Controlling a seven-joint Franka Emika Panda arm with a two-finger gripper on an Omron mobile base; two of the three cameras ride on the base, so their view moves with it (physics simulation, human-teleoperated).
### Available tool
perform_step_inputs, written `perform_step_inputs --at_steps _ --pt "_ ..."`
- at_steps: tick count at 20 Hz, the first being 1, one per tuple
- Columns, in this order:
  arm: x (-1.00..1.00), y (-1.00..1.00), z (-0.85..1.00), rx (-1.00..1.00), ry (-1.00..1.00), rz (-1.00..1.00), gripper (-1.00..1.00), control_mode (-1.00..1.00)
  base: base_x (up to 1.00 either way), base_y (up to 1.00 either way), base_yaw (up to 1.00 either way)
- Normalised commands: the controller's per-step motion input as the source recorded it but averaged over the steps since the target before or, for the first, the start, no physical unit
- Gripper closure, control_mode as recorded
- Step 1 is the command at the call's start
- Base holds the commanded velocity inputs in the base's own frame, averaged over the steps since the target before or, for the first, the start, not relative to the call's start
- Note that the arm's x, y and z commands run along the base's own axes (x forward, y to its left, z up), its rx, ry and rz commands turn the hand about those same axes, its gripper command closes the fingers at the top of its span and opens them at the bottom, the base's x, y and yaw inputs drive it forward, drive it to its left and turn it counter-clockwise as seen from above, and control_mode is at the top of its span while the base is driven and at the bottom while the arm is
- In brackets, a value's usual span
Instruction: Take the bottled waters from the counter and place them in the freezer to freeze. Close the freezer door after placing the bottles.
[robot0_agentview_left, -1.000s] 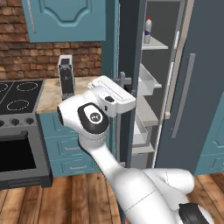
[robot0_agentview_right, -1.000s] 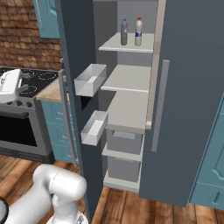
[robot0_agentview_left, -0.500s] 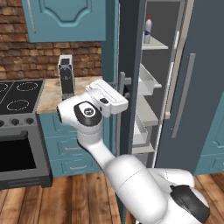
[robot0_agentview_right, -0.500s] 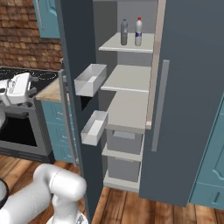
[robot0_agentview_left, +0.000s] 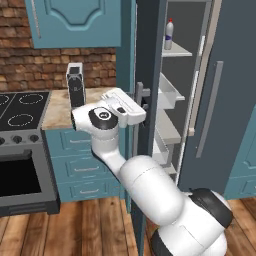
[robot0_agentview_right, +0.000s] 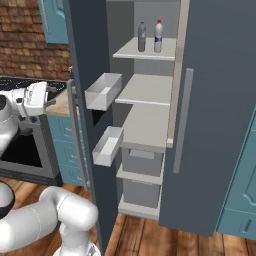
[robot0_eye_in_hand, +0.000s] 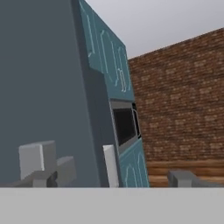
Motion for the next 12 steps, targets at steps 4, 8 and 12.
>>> perform_step_inputs --at_steps 4,8,12 --pt "0.02 -0.53 -0.01 0.00 0.00 0.05 -1.00 -1.00 0.00 0.00 0.00" --pt "0.04 -0.60 -0.03 0.00 0.00 0.07 -1.00 -1.00 0.00 0.00 0.00" --pt "0.13 -0.55 -0.06 0.00 0.00 0.04 -1.00 -1.00 0.00 0.00 0.00"
